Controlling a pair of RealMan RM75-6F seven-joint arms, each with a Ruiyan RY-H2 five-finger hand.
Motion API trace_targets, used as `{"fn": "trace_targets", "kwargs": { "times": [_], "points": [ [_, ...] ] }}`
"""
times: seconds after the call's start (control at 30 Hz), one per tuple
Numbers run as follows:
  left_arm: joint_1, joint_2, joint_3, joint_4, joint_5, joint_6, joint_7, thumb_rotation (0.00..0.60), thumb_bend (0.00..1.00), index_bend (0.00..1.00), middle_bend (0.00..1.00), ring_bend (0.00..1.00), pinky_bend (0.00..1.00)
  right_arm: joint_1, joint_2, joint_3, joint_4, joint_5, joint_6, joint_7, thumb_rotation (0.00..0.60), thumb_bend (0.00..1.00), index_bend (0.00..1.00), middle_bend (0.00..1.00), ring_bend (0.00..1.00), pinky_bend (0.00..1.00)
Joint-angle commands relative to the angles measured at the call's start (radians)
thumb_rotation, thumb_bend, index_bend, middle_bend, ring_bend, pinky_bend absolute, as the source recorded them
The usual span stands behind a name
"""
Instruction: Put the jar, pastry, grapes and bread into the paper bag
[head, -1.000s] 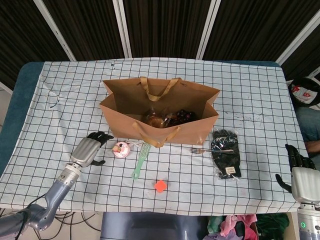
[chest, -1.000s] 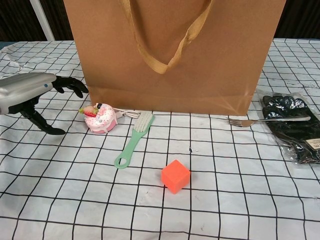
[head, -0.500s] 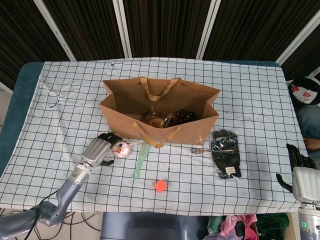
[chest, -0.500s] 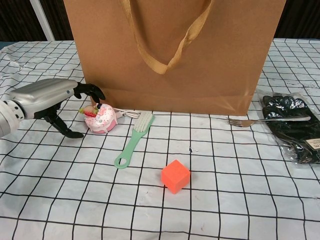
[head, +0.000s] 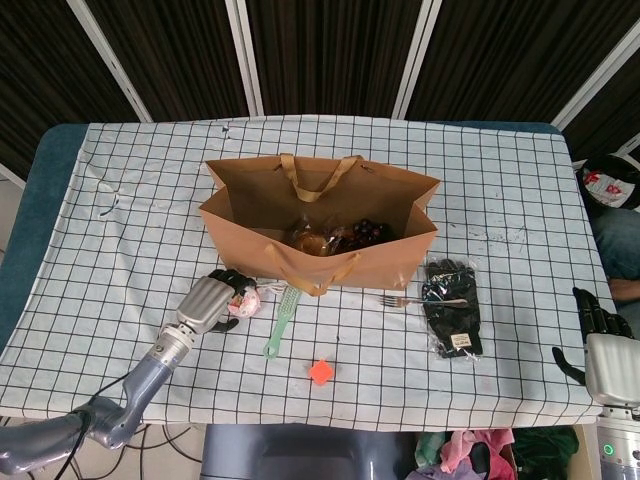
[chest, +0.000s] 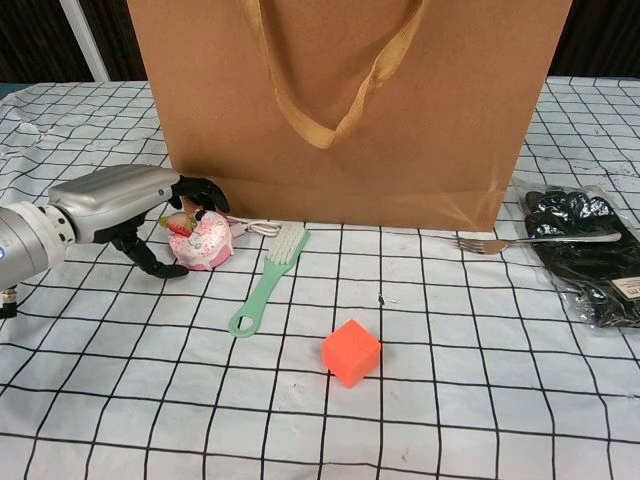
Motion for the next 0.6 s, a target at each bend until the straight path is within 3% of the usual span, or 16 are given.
{"fn": "trace_targets", "kwargs": {
  "times": [0.03,0.4,0.6],
  "points": [
    [-0.003,-0.003,-0.001,0.003,-0.002,-0.001,-0.002,0.6,0.23,0.26,0.31,0.21,0.28,0.0,0.0,-0.001,0.0,-0.001,0.0,0.0,0.6,0.19,0.03,0.1,0.23,0.24],
    [-0.009,-0.009,0.001,0.014,0.016,0.025,-0.01,0.6,0.31,0.32,0.39,0.28,0.32,0.001,0.0,-0.002,0.0,-0.004,-0.002,0.002,0.6,0.2,0.03,0.1,0.23,0.24],
    [0.017,0.045,0.022,-0.07,0.08,0.111,-0.037,0.6,0.31,0.32,0.39,0.28,0.32,-0.002,0.003,0.001,-0.002,-0.003,0.006,0.005,0.6,0.2,0.03,0.1,0.23,0.24]
  ]
}}
